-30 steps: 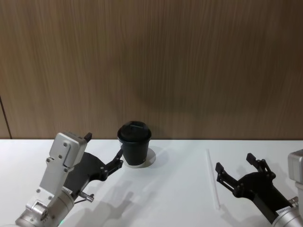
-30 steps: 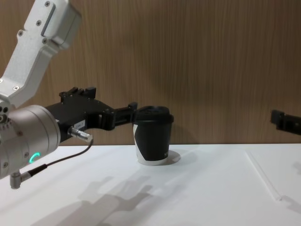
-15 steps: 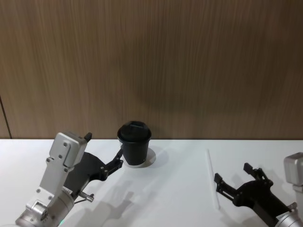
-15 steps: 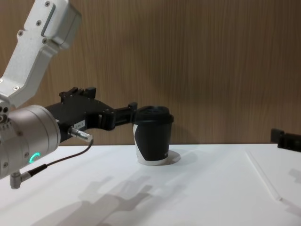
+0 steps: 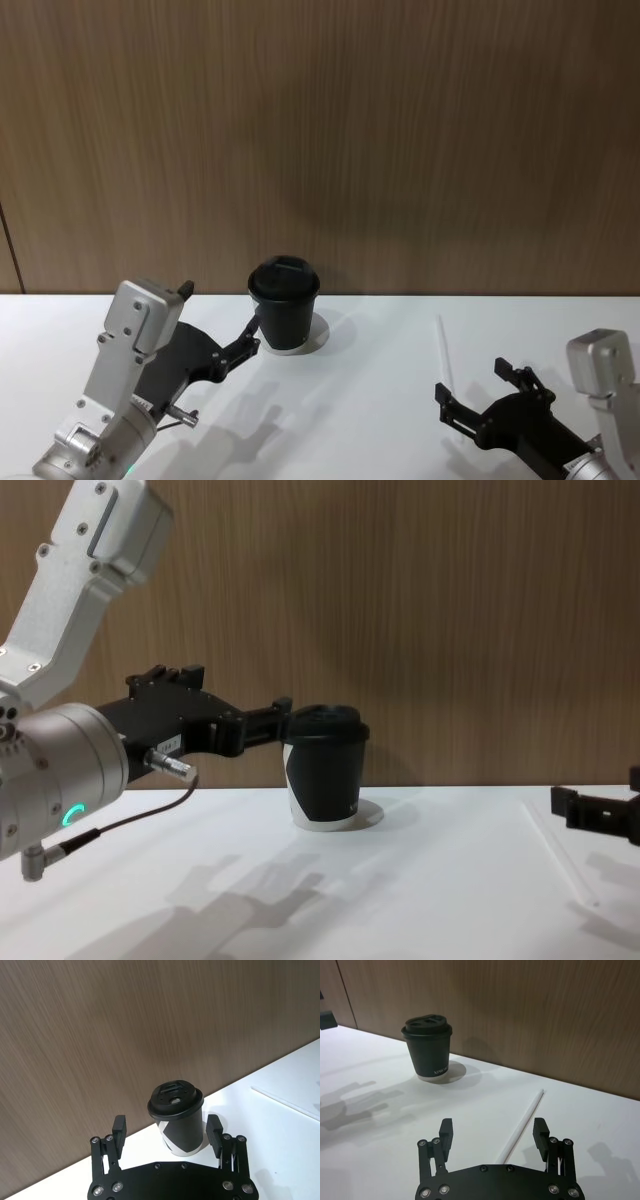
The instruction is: Pick up the straw with one hand, pass it to the other hand, and insert it into the cup.
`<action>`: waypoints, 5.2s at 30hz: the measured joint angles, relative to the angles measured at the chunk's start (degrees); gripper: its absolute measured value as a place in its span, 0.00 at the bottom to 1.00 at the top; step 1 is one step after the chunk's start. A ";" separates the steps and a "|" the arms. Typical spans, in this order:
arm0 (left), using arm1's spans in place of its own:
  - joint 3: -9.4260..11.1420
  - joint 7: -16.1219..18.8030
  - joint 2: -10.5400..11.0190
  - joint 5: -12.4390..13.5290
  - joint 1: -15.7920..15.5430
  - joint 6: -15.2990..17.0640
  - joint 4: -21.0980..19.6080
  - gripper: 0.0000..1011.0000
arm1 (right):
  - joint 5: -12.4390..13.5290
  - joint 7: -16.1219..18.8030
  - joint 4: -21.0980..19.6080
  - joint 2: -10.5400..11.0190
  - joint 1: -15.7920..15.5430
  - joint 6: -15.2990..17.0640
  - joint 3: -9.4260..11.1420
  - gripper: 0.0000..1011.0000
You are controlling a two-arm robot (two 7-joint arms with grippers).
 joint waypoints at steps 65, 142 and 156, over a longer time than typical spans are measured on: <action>0.00 0.00 0.00 0.00 0.00 0.00 0.00 0.99 | 3.34 2.09 1.34 1.87 6.13 20.42 -2.87 0.99; 0.00 0.00 0.00 0.00 0.00 0.00 0.00 0.99 | 1.39 1.14 6.20 -1.88 11.30 27.75 -3.51 0.58; 0.00 0.00 0.00 0.00 0.00 0.00 0.00 0.99 | 1.33 1.18 6.23 -1.95 11.38 27.89 -3.50 0.14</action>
